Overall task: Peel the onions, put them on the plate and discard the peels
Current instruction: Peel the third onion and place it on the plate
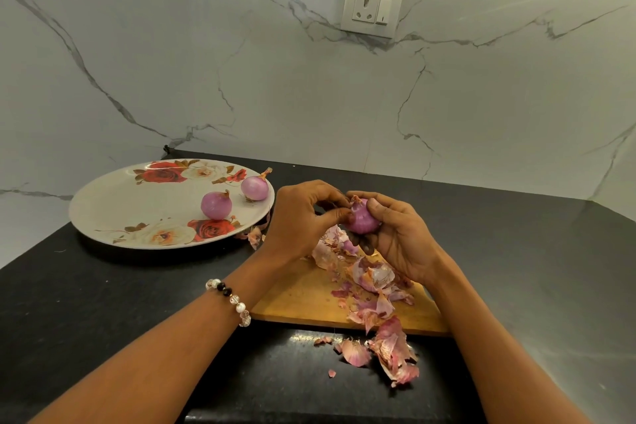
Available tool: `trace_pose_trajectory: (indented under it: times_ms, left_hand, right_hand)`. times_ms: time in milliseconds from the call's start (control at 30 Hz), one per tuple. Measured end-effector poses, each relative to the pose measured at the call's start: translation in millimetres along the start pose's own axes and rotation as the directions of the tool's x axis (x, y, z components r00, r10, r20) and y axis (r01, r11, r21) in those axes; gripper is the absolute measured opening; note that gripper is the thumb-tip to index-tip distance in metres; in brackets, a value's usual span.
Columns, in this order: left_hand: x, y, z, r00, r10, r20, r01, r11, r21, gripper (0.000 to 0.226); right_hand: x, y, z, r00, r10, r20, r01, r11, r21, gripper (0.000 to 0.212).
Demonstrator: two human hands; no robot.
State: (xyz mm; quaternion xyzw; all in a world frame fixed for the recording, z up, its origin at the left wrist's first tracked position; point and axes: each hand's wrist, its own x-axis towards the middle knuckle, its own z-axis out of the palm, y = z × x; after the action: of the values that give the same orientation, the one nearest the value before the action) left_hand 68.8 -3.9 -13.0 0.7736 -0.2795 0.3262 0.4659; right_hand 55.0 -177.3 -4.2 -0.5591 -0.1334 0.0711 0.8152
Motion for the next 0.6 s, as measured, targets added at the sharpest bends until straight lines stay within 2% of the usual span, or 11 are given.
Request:
trace_pose_trajectory:
  times_ms: [100, 233, 600]
  left_hand:
    - [2, 0, -2, 0.996, -0.008, 0.085, 0.009, 1.000, -0.018, 0.013]
    - [4, -2, -6, 0.976, -0.047, 0.212, 0.053, 0.998, -0.025, 0.023]
    - [4, -6, -12, 0.923, -0.104, 0.372, 0.089, 0.994, 0.058, 0.021]
  right_hand:
    - [-1, 0, 0, 1.000, 0.007, 0.022, -0.008, 1.000, 0.012, 0.033]
    - [-2, 0, -1, 0.999, 0.007, 0.034, -0.007, 1.000, -0.003, 0.037]
    - [0, 3, -3, 0.998, 0.048, 0.052, -0.045, 0.998, -0.053, 0.038]
